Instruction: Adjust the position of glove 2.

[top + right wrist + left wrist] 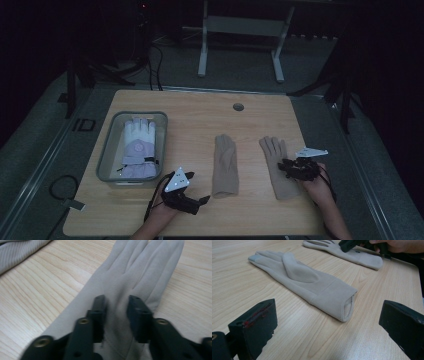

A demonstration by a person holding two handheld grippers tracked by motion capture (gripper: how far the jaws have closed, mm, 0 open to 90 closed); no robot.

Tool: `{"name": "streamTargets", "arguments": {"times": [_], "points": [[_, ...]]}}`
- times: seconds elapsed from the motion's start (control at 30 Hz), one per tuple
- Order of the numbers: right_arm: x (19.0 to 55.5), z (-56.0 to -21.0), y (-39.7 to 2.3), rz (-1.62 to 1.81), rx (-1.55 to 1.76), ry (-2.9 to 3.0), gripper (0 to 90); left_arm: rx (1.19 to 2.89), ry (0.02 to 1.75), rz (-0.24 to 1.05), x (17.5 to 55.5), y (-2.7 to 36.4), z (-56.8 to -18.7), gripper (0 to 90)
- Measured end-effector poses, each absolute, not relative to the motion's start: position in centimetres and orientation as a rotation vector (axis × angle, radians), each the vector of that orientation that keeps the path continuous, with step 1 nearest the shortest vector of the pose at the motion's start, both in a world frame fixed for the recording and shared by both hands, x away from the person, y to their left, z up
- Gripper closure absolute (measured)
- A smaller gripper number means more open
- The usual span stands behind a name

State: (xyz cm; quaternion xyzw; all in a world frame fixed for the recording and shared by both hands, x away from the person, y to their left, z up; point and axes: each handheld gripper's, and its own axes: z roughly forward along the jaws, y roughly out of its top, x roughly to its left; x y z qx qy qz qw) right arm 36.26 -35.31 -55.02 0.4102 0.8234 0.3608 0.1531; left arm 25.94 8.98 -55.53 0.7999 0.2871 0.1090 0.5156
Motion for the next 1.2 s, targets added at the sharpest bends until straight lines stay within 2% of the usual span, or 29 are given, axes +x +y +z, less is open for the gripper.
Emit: {"name": "streamTargets", "arguments": {"times": [0.13,0.27,0.83,1.2], "points": [[35.7,-54.9,-34.4,0.989,1.211,2.319,81.9,1.924,0.689,0.263,25.9,8.9,-55.5,1.7],[35.2,-54.9,-33.8,0.989,1.308,2.233,86.1,1.924,0.691,0.263,25.9,8.9,-55.5,1.7],[33.8,-48.9,-31.2,1.097,1.433,2.014,86.8,1.914,0.704,0.275,26.0,9.1,-55.4,1.7],[33.2,-46.4,-26.1,1.129,1.466,1.918,86.7,1.912,0.697,0.286,25.9,9.1,-55.2,1.7]]}}
